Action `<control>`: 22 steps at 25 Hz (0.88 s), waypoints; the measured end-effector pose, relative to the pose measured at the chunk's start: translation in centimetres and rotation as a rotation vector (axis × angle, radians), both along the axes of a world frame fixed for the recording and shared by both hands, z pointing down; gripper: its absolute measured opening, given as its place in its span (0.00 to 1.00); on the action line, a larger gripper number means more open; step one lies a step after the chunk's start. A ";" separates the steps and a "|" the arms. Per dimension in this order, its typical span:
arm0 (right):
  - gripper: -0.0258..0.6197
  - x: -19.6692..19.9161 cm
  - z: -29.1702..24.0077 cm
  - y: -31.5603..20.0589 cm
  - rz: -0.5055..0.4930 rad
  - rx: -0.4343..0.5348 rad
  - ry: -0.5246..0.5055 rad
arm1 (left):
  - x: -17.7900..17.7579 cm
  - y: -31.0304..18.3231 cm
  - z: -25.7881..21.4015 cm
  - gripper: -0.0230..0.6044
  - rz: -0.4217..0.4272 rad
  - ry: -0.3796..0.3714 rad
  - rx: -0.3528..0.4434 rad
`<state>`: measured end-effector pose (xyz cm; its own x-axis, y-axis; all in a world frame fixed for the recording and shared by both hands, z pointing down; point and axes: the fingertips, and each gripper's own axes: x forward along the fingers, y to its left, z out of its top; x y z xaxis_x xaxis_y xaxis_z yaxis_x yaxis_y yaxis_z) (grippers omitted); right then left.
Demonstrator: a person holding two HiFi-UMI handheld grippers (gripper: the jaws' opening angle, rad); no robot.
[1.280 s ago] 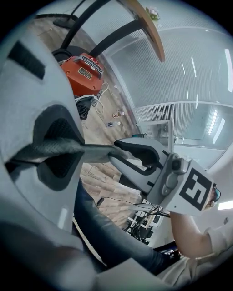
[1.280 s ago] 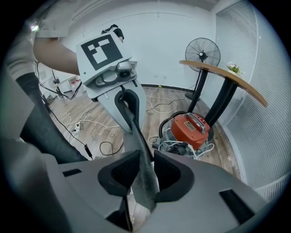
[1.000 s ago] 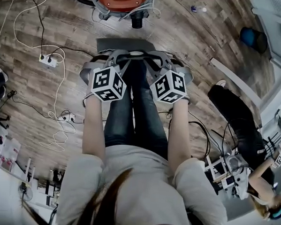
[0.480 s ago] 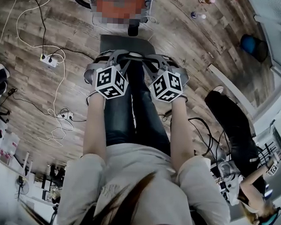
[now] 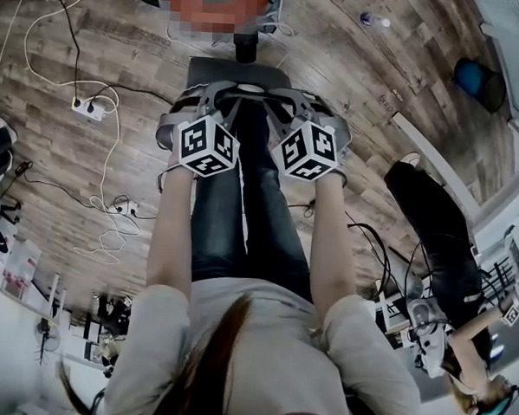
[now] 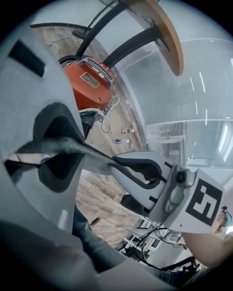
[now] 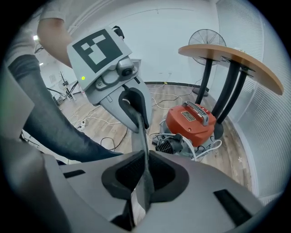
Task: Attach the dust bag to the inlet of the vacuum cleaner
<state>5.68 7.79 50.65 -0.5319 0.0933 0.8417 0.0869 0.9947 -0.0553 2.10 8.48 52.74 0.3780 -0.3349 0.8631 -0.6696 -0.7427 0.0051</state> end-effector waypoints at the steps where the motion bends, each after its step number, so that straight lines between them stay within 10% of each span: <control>1: 0.09 -0.2 0.5 -0.2 0.004 0.002 0.001 | -0.2 -0.1 0.6 0.14 -0.011 0.005 -0.003; 22: 0.10 -2.0 8.9 -2.8 0.030 -0.032 0.020 | -2.0 -2.2 8.8 0.14 -0.051 0.014 -0.052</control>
